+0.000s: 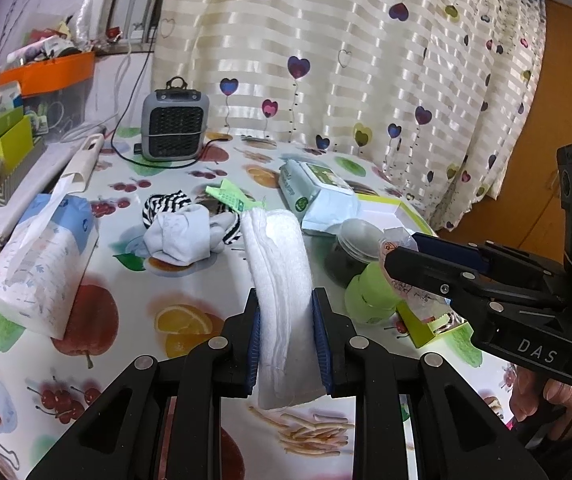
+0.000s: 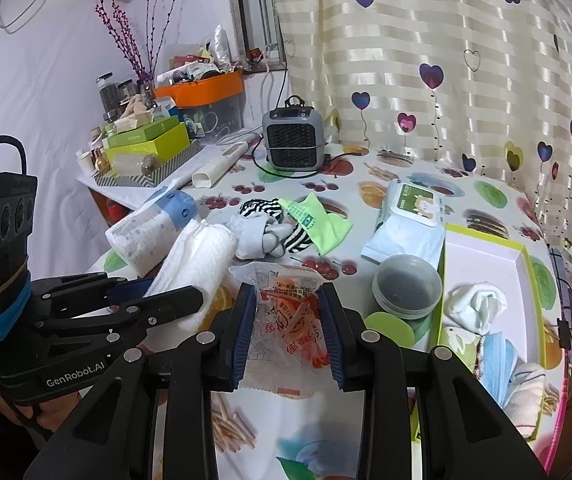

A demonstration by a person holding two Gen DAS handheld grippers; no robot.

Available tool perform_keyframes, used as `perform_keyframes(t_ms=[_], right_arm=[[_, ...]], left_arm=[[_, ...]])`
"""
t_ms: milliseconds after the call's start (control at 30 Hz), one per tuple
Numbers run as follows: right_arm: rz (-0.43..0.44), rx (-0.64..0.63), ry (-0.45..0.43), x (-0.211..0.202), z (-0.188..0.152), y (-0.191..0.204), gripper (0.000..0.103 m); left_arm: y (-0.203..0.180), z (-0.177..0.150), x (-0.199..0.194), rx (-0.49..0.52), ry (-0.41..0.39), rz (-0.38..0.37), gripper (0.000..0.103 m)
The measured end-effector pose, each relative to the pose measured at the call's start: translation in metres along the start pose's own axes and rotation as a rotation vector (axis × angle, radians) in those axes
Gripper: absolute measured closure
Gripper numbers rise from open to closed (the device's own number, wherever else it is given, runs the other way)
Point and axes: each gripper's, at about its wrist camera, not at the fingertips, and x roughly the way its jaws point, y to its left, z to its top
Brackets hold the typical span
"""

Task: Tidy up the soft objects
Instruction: 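Carry the white towel and clear snack bag over the box with both tools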

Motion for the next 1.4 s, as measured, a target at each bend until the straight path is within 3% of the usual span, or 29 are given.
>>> perform_keyframes(t_ms=[433, 900, 1400], right_arm=[[-0.036, 0.034, -0.017, -0.011, -0.005, -0.018, 0.069], [-0.159, 0.151, -0.045, -0.04, -0.018, -0.085, 0.069], [-0.232, 0.277, -0.061, -0.05, -0.029, -0.148, 0.069]], left_arm=[[-0.014, 0.001, 0.005, 0.027, -0.002, -0.035, 0.081], [-0.045, 0.011, 0.021, 0.081, 0.009, -0.105, 0.081], [-0.084, 0.025, 0.045, 0.128, 0.026, -0.186, 0.081]])
